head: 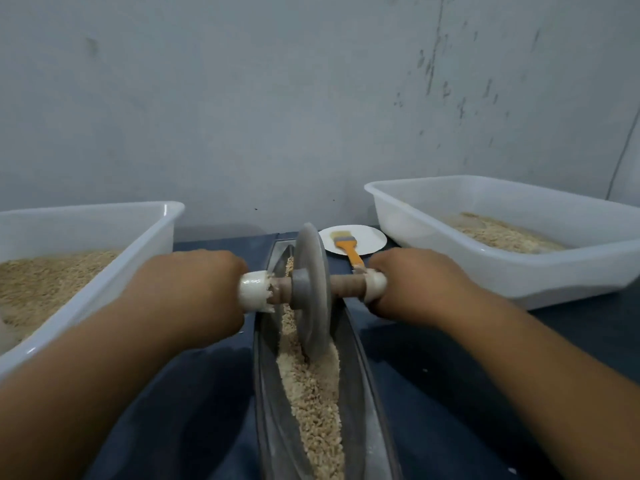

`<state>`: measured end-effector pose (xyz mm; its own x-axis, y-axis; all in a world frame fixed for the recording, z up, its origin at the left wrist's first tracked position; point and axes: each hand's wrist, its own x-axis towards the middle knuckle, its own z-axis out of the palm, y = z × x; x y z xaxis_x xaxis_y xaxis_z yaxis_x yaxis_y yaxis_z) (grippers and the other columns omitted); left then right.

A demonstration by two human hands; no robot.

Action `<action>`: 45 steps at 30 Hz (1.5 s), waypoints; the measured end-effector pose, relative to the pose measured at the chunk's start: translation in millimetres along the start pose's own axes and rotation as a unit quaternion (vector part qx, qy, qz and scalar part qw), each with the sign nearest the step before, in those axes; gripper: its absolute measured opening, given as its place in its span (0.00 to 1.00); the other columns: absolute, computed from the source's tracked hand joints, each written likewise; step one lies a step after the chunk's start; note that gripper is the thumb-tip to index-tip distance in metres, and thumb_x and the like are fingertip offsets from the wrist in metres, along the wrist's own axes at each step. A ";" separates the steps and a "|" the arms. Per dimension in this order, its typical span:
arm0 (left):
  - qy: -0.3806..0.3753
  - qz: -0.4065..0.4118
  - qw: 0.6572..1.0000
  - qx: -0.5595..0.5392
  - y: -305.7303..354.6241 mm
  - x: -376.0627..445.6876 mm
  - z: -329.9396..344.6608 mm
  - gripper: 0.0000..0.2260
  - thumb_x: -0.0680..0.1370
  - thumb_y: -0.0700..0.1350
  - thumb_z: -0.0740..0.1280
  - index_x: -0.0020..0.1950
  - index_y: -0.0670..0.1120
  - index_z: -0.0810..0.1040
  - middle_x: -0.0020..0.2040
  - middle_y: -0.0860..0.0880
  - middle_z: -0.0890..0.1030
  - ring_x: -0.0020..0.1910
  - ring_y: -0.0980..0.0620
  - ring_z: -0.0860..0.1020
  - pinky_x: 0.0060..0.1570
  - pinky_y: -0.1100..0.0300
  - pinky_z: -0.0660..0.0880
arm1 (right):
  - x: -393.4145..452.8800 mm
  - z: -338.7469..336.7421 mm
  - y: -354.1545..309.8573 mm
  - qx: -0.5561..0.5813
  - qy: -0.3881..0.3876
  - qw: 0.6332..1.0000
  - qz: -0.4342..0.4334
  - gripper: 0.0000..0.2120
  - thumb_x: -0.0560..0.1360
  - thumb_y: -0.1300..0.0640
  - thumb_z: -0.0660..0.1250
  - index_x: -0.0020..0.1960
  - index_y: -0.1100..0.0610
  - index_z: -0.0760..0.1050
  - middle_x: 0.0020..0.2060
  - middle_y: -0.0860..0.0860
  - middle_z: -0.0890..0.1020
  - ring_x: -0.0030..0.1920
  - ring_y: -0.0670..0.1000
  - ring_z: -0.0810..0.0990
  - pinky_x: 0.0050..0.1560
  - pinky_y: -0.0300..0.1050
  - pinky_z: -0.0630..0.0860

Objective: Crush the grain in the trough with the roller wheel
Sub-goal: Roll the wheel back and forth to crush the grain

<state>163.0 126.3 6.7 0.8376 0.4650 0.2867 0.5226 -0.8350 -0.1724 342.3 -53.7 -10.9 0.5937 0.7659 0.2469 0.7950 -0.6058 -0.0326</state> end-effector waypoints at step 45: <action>0.148 0.000 0.988 0.037 25.2 -102.0 -18.2 0.18 0.64 0.49 0.73 0.36 0.55 0.61 0.26 0.55 0.59 0.25 0.54 0.62 0.27 0.62 0.49 | -82.1 -17.9 -10.0 -0.072 0.074 0.994 -0.033 0.08 0.68 0.41 0.62 0.38 0.43 0.66 0.30 0.43 0.74 0.30 0.40 0.69 0.27 0.40 0.59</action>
<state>87.8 52.5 -9.7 0.7600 0.3495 0.5479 0.5424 -0.8056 -0.2385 283.4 -114.3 -13.5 0.5071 0.7716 0.3840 0.7993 -0.5877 0.1254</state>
